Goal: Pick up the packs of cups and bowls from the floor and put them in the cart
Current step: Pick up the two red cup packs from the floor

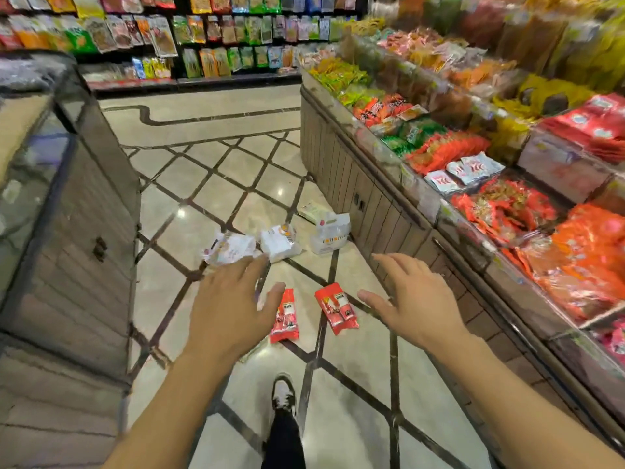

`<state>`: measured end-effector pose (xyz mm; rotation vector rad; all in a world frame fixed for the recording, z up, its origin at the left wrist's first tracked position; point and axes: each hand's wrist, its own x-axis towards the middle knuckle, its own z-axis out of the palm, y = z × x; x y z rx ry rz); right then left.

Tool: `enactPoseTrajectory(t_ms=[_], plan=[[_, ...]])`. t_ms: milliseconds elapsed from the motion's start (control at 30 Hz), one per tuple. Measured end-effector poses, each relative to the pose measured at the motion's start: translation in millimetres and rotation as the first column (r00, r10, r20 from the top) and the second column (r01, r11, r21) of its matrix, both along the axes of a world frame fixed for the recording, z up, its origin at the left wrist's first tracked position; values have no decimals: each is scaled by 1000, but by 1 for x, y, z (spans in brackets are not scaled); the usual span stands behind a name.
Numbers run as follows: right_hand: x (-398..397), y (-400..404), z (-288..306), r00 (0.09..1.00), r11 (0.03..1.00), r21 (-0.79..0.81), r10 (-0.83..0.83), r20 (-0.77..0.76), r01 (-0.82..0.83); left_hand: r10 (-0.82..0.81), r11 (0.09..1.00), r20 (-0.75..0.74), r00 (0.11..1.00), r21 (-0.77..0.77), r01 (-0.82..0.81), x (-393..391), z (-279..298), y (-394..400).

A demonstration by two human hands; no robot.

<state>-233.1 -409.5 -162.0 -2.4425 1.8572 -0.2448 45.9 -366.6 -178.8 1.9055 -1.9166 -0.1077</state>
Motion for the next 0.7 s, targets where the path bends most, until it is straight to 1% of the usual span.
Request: enactPoseTrajectory(t_ms=[133, 200, 267, 333, 400, 500, 567, 700], plan=[[33, -117, -67, 1000, 994, 109, -27, 9, 26, -8, 994, -60, 998, 108, 15, 20, -62, -120], [51, -175, -103, 999, 985, 168, -42, 7, 40, 29, 983, -57, 998, 184, -18, 30, -91, -175], [69, -226, -139, 998, 977, 209, -56, 36, 47, 36, 963, -58, 998, 268, -19, 39, -121, -224], [83, -269, -181, 992, 967, 250, -83, 93, 57, 30, 954, -66, 997, 301, -8, 47, -162, -267], [92, -292, -210, 988, 955, 292, -90, 129, 49, 40, 952, -89, 995, 306, -11, 50, -192, -292], [97, -330, -295, 981, 938, 345, -89, 173, 24, 72, 924, -125, 990, 381, -19, 50, -272, -333], [100, -346, -356, 976, 916, 399, -118, 185, 35, 99, 905, -144, 985, 425, -29, 50, -333, -352], [96, -373, -484, 988, 881, 472, -103, 114, 37, 113, 899, -146, 983, 436, -39, 41, -471, -375]])
